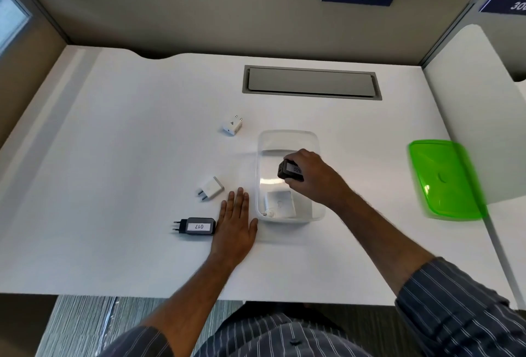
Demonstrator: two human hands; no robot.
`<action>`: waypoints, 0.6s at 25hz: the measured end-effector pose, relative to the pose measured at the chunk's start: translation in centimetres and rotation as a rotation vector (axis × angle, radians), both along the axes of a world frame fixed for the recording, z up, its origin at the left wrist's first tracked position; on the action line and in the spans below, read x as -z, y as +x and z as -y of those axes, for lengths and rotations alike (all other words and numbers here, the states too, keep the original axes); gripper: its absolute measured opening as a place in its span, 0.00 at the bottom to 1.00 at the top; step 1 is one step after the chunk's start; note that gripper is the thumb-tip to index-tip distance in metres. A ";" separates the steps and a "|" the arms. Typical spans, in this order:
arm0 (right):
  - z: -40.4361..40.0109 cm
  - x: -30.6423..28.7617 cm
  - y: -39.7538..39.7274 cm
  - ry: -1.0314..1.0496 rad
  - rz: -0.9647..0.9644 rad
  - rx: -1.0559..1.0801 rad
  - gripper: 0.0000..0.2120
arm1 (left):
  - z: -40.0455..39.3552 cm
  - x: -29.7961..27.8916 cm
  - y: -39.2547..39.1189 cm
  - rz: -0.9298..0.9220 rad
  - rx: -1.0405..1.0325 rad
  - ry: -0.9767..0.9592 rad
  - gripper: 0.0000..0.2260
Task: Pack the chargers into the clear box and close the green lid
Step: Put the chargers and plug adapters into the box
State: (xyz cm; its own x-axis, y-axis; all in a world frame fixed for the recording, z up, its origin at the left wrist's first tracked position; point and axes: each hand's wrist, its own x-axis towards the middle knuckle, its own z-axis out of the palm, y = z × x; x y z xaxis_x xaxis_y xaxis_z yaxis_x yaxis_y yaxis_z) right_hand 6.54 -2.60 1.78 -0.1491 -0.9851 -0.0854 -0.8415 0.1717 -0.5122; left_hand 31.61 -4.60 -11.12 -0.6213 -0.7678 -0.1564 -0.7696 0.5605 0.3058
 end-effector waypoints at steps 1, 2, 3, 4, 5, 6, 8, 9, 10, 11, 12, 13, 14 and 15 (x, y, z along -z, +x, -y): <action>0.5 0.2 0.3 0.011 -0.032 -0.043 0.21 | -0.1 0.1 0.1 -0.002 -0.002 -0.014 0.31; 1.0 0.4 0.7 0.023 -0.064 -0.085 0.20 | -0.1 0.3 0.1 -0.007 -0.005 -0.028 0.31; 1.5 0.7 1.0 0.041 -0.094 -0.122 0.19 | -0.1 0.4 0.2 -0.015 -0.010 -0.040 0.31; 1.9 0.9 1.3 0.066 -0.120 -0.152 0.17 | -0.1 0.5 0.2 -0.025 -0.013 -0.048 0.31; 2.2 1.2 1.5 0.098 -0.137 -0.173 0.17 | -0.1 0.5 0.2 -0.032 -0.014 -0.053 0.31; 2.6 1.5 1.5 0.136 -0.144 -0.188 0.17 | -0.1 0.6 0.3 -0.036 -0.015 -0.057 0.31; 3.1 2.2 1.6 0.219 -0.131 -0.200 0.16 | -0.1 0.8 0.3 -0.039 -0.020 -0.059 0.31; 3.4 2.5 1.6 0.255 -0.116 -0.198 0.16 | 0.0 0.9 0.3 -0.039 -0.023 -0.055 0.31; 3.6 2.7 1.6 0.283 -0.103 -0.195 0.15 | 0.0 0.9 0.4 -0.038 -0.026 -0.054 0.31; 3.7 2.9 1.6 0.301 -0.094 -0.191 0.15 | 0.0 1.0 0.4 -0.038 -0.030 -0.054 0.31; 3.8 3.1 1.7 0.313 -0.082 -0.187 0.16 | 0.0 1.0 0.4 -0.039 -0.032 -0.055 0.31; 3.9 3.3 1.8 0.324 -0.065 -0.184 0.16 | 0.0 1.0 0.4 -0.041 -0.031 -0.053 0.31; 4.1 3.4 1.8 0.339 -0.047 -0.183 0.17 | 0.0 1.1 0.4 -0.041 -0.031 -0.052 0.31; 4.2 3.5 1.9 0.361 -0.033 -0.186 0.17 | 0.0 1.1 0.4 -0.042 -0.030 -0.053 0.31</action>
State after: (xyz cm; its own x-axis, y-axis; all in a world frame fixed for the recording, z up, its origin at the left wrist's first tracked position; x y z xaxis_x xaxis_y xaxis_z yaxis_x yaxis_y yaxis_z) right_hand 8.47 -6.79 -1.75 0.0202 -0.9032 -0.4288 -0.8902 0.1789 -0.4189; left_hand 32.00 -4.61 -12.21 -0.6028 -0.7929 -0.0891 -0.7736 0.5535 0.3087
